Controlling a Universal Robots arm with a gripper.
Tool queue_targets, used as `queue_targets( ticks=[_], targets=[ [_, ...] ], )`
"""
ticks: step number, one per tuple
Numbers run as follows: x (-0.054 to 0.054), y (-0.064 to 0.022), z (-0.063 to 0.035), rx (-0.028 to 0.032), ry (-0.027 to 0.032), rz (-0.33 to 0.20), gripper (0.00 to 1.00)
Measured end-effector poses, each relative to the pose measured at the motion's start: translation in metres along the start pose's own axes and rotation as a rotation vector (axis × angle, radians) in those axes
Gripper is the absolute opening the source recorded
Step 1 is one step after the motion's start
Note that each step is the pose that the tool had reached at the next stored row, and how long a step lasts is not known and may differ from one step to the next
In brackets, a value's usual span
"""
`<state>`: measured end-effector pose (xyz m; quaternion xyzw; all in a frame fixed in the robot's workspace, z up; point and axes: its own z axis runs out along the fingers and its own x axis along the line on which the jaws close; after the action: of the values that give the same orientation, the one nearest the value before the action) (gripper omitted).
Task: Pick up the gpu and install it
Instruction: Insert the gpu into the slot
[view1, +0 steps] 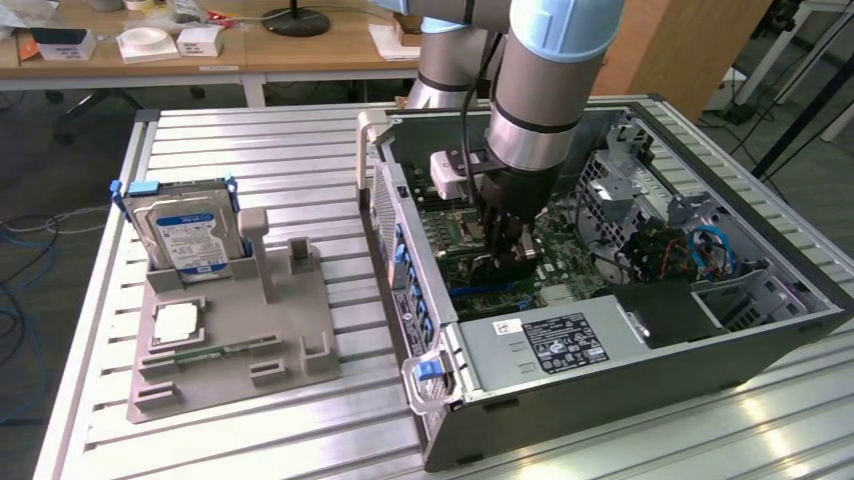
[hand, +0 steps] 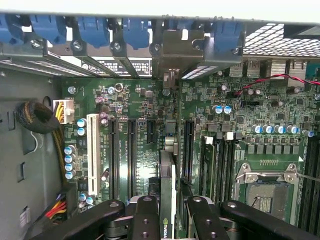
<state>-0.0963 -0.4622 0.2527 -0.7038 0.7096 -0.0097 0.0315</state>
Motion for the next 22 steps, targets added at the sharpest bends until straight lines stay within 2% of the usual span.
queue_targets(
  ticks=[16, 22],
  targets=[
    [0.0012, 0.0001, 0.0004, 0.0001, 0.0001, 0.001, 0.26],
    [0.0014, 0.0003, 0.0057, 0.0, 0.0001, 0.001, 0.26]
  ],
)
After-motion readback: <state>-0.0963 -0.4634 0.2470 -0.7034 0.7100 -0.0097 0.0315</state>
